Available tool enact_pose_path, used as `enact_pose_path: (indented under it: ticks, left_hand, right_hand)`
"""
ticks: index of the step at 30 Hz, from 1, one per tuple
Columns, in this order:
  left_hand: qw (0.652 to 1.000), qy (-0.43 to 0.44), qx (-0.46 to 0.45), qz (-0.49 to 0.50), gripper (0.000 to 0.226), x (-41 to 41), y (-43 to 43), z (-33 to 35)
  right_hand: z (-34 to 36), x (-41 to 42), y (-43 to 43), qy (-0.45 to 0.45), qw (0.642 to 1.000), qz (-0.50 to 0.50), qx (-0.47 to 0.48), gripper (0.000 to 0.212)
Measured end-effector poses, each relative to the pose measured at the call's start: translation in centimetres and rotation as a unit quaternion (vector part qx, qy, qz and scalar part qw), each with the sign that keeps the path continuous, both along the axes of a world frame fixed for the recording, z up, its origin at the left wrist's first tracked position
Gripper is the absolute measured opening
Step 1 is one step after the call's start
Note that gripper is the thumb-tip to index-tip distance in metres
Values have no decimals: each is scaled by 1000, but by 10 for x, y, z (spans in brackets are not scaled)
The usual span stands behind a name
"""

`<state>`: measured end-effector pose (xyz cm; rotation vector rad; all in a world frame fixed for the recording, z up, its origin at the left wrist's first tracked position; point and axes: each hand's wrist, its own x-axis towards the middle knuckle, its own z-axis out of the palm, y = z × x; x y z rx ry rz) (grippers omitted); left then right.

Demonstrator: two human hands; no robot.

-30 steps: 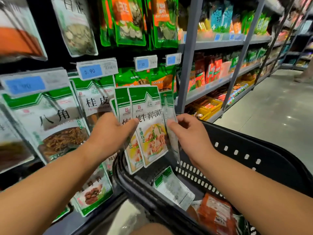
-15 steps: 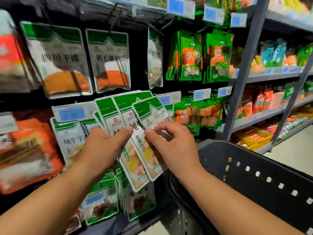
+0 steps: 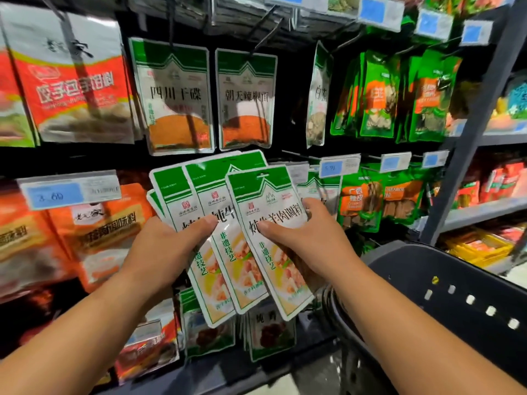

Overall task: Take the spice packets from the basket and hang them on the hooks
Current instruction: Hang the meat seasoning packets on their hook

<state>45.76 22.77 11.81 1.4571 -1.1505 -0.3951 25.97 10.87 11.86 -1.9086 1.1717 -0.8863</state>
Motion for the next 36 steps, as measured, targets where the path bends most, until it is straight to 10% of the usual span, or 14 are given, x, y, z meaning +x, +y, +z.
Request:
enact_pose_path:
  ticks: [7, 11, 27, 36]
  left_hand:
    - [999, -5, -3, -31, 44, 9, 7, -7]
    - [999, 1, 13, -45, 38, 20, 12, -12]
    - [999, 10, 34, 24, 23, 44, 45, -18]
    - [998, -8, 17, 68, 59, 57, 78, -16]
  right_hand:
    - [-22, -9, -14, -79, 996, 27, 36, 74]
    - [-37, -14, -26, -121, 991, 46, 44, 5]
    - [-51, -21, -40, -174, 975, 33, 136, 10]
    - [-44, 12, -20, -192, 960, 124, 161, 13]
